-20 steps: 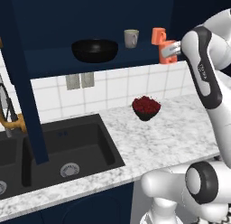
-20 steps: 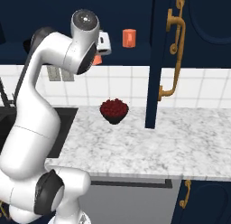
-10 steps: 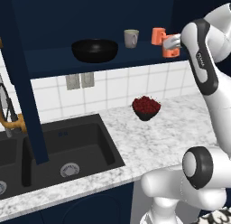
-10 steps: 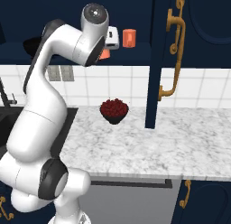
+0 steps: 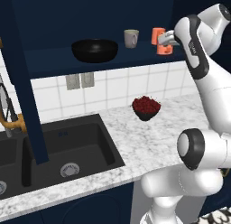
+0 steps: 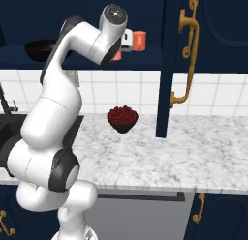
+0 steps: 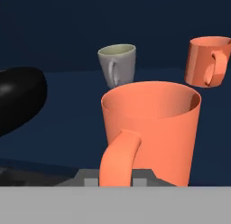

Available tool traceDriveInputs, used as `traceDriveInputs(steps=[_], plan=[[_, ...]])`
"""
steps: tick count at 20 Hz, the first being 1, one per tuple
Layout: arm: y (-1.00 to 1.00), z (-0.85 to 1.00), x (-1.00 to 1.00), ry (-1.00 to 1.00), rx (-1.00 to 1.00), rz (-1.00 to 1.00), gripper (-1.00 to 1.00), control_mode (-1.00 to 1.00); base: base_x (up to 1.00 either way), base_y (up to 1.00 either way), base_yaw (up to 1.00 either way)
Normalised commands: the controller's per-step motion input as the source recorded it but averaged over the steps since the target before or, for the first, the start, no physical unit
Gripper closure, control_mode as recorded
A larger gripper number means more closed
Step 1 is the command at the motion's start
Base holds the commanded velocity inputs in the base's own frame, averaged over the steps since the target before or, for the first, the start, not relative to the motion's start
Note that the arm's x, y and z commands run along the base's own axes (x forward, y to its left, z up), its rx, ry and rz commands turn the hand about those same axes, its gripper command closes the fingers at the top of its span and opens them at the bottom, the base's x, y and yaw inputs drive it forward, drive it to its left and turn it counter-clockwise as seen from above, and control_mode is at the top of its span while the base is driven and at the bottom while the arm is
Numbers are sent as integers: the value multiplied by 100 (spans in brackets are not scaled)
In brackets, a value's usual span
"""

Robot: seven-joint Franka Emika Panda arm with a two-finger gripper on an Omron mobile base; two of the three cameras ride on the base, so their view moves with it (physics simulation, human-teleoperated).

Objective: Gather all objects into one cabinet and sort the glasses and bowls to opposite sides.

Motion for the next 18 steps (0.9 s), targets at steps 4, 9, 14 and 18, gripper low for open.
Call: traceDriveInputs(steps=[4, 9, 14, 18], plan=[[0, 0, 29, -19, 0, -4, 100, -100, 0, 0, 0], [1, -24, 45, -5, 0, 0, 100, -100, 0, 0, 0], [1, -31, 65, -1, 0, -1, 100, -100, 0, 0, 0], [0, -20, 59, -4, 0, -1, 100, -100, 0, 0, 0]])
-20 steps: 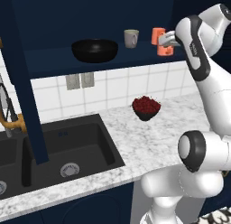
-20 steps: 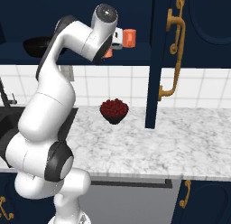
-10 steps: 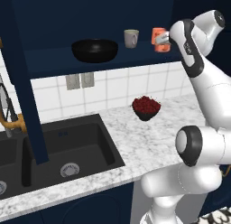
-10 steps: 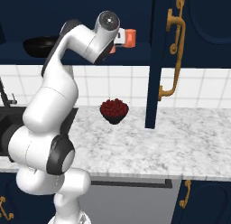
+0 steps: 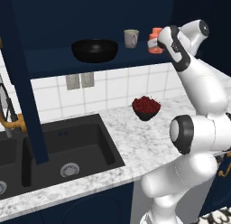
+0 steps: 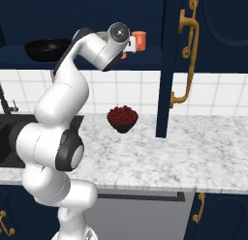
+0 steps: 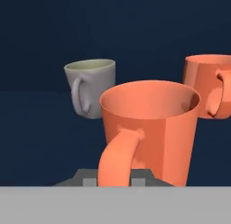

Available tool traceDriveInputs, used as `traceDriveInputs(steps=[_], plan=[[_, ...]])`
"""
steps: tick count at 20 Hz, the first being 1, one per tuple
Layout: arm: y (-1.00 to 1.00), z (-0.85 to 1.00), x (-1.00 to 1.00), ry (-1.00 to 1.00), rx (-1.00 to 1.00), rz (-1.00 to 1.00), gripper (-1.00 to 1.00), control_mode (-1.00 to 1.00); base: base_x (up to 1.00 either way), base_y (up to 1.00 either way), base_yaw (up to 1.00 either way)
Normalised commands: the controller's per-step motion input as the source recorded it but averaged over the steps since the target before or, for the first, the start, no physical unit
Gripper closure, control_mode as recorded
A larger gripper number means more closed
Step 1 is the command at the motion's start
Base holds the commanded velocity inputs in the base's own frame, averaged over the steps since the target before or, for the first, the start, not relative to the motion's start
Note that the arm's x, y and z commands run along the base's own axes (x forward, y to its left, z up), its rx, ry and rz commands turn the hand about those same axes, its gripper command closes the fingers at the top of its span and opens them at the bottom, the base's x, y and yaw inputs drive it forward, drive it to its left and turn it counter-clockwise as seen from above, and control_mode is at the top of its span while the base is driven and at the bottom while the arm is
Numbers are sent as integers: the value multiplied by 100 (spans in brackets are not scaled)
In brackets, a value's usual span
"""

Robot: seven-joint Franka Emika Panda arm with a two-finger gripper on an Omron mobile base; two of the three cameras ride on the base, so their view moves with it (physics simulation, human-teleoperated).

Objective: Gather all objects into one cabinet and sort the glasses and bowls to opposite sides.

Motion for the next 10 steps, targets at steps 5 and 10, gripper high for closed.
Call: traceDriveInputs(steps=[5, 10], plan=[[0, -10, 48, -6, 0, 0, 100, -100, 0, 0, 0], [0, 0, 29, -5, 0, 0, -100, -100, 0, 0, 0]])
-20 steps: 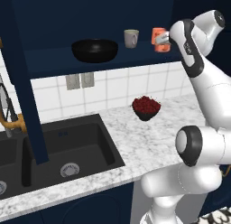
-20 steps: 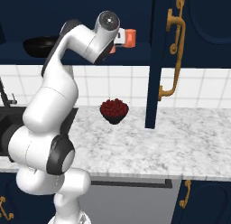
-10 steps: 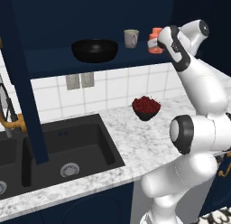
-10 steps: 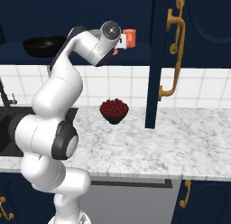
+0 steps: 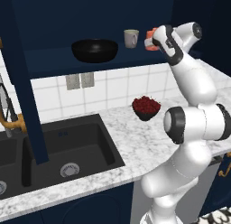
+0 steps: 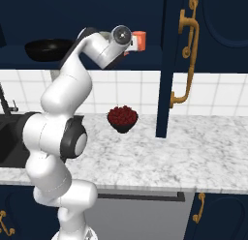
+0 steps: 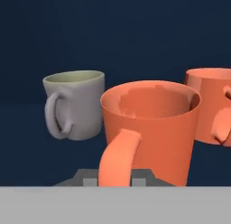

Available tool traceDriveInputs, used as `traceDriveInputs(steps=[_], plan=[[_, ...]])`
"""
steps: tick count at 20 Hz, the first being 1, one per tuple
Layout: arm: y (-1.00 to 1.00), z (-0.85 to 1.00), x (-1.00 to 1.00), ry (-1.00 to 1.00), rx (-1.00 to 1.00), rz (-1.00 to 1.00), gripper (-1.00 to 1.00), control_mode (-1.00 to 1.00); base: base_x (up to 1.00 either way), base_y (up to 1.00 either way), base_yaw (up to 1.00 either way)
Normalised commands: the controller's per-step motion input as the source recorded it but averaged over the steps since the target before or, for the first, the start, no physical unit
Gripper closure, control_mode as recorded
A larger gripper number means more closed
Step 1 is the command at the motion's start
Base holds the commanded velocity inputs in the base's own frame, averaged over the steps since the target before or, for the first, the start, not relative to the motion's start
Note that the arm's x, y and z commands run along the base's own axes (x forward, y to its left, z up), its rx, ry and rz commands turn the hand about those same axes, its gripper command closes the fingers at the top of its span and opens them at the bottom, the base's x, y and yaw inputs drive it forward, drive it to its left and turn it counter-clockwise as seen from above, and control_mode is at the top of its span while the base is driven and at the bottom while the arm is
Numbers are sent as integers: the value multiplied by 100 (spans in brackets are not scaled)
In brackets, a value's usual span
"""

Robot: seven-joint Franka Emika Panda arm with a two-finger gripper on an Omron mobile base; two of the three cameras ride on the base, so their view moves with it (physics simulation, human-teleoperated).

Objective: Gather all objects into one cabinet and sort the glasses and bowls to opposite sides.

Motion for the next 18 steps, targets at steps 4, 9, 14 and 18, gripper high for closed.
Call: traceDriveInputs(steps=[4, 9, 14, 18], plan=[[-18, 19, -4, -6, 0, 0, -100, -100, 0, 0, 0], [-56, 80, -33, 11, 0, 0, -100, -100, 0, 0, 0], [-33, 21, -63, 34, 0, 0, -100, -100, 0, 0, 0], [0, 0, -100, 4, 0, 0, -100, -100, 0, 0, 0]])
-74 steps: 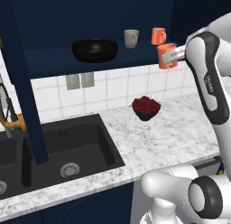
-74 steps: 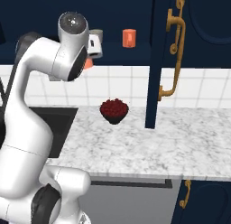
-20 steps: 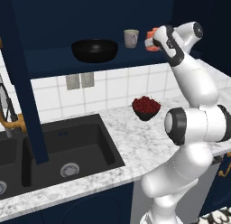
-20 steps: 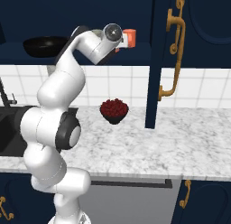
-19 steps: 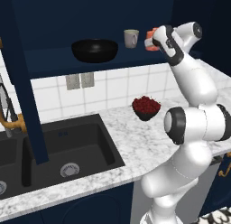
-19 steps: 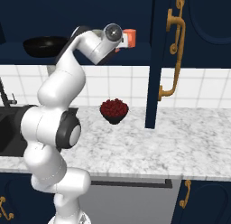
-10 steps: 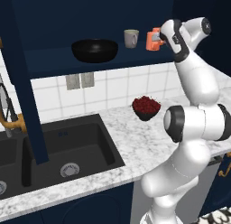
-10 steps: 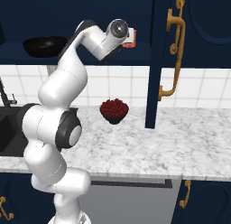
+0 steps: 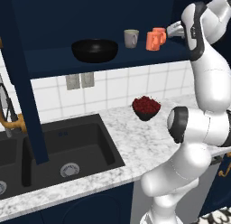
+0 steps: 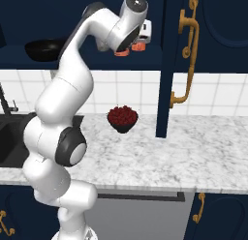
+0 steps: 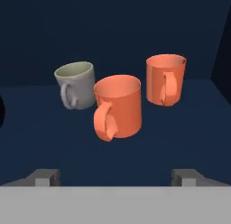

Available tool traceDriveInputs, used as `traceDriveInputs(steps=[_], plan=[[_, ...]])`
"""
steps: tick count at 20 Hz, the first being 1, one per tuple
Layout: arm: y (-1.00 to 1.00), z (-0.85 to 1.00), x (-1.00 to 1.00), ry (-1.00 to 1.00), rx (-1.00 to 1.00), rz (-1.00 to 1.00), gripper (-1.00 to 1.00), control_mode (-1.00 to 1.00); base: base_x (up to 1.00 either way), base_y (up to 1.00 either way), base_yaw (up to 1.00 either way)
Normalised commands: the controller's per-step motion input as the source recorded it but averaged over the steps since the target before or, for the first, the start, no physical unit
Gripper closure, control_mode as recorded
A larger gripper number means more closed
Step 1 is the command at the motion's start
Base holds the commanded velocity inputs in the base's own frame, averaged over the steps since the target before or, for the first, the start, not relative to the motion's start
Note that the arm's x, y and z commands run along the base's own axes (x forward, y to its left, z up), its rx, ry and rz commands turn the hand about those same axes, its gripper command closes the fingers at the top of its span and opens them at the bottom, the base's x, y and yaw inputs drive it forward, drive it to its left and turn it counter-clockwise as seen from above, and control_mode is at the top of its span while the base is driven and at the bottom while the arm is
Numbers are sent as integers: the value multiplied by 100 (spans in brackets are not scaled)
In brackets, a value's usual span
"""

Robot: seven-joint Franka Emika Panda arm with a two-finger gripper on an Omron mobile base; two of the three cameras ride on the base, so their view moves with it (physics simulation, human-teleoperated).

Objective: Gather all objects into one cabinet and sort the glasses and bowls to opposite sides.

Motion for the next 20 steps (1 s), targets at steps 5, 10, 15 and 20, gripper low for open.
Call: traceDriveInputs(steps=[5, 10, 15, 20], plan=[[6, -11, -100, -2, 0, 0, -100, -100, 0, 0, 0], [31, -31, -100, -8, 0, 0, -100, -100, 0, 0, 0], [79, -82, -99, -21, -10, -3, -100, -100, 0, 0, 0], [67, -92, -94, -18, -17, -12, -100, -100, 0, 0, 0]])
